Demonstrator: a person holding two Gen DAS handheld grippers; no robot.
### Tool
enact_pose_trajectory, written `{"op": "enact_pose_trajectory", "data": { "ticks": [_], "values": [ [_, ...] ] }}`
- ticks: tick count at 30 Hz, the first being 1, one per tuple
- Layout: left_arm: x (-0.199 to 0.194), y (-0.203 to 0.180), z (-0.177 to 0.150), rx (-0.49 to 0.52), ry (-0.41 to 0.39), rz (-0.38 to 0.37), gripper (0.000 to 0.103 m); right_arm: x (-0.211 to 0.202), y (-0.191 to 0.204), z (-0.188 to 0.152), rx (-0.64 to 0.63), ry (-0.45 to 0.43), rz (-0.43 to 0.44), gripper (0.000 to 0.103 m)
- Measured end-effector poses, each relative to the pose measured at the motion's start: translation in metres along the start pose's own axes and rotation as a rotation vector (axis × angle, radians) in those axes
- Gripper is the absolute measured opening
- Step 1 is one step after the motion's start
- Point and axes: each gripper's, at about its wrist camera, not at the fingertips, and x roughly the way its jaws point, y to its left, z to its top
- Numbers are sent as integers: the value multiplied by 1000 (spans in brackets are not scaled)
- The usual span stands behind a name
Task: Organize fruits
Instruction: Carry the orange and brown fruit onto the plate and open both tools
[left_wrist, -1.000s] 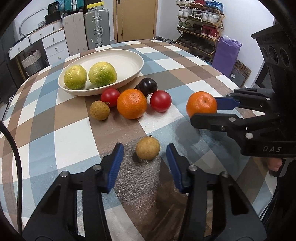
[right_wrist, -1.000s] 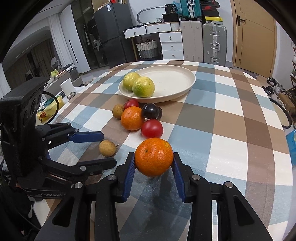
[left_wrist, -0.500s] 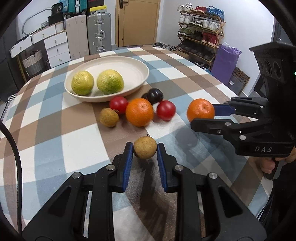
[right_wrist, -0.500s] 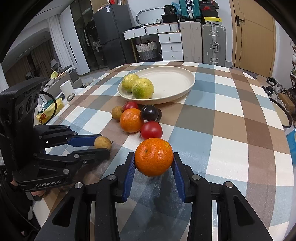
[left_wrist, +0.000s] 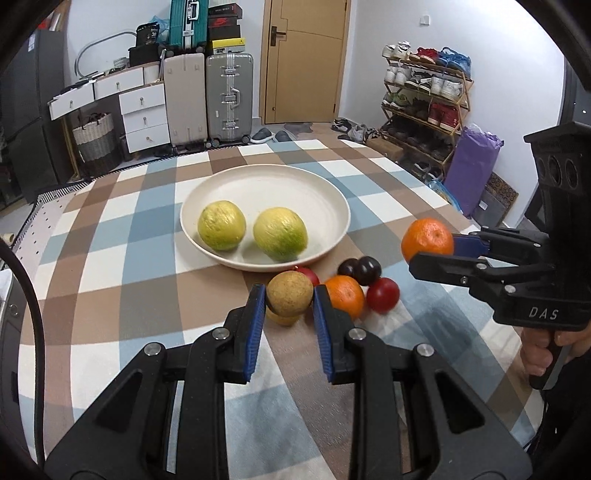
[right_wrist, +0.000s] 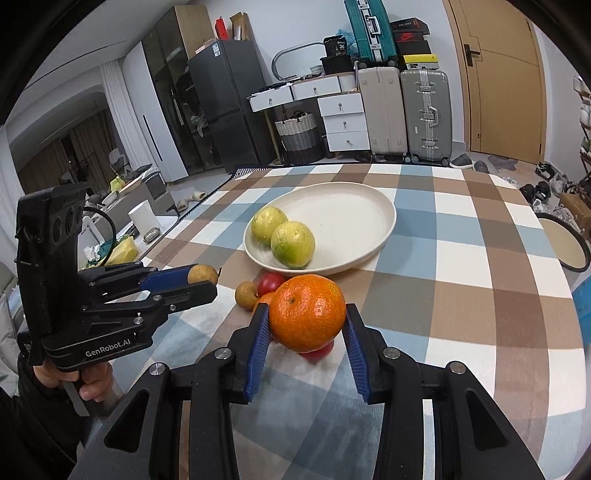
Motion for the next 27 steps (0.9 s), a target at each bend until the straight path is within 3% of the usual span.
{"op": "enact_pose_trajectory", "data": {
  "ticks": [12, 27],
  "values": [
    [34, 23, 20, -16, 4, 56, 23, 16, -10, 33, -22, -15, -13, 40],
    [65, 40, 43, -25, 29, 46, 23, 40, -25, 69, -28, -26, -5, 40]
  ]
}}
